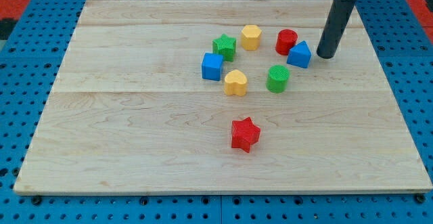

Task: Move the blue triangle in between the red circle and green circle

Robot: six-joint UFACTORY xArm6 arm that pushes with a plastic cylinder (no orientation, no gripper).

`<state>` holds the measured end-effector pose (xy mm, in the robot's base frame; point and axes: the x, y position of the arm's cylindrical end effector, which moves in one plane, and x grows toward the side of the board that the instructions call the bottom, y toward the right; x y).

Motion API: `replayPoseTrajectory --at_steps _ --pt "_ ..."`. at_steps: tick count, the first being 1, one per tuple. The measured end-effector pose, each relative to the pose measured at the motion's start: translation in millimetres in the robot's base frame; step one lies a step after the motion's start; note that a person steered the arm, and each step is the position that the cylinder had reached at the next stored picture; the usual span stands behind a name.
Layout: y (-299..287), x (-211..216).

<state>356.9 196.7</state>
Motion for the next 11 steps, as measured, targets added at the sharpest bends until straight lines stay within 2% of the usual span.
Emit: replayPoseTrajectory --at_steps 1,2,4,6,7,11 --pt "-5 -18" --pt "-7 -17" --pt "-16 13" --pt "-22 3" --pt "-23 -19" --pt "-31 -7"
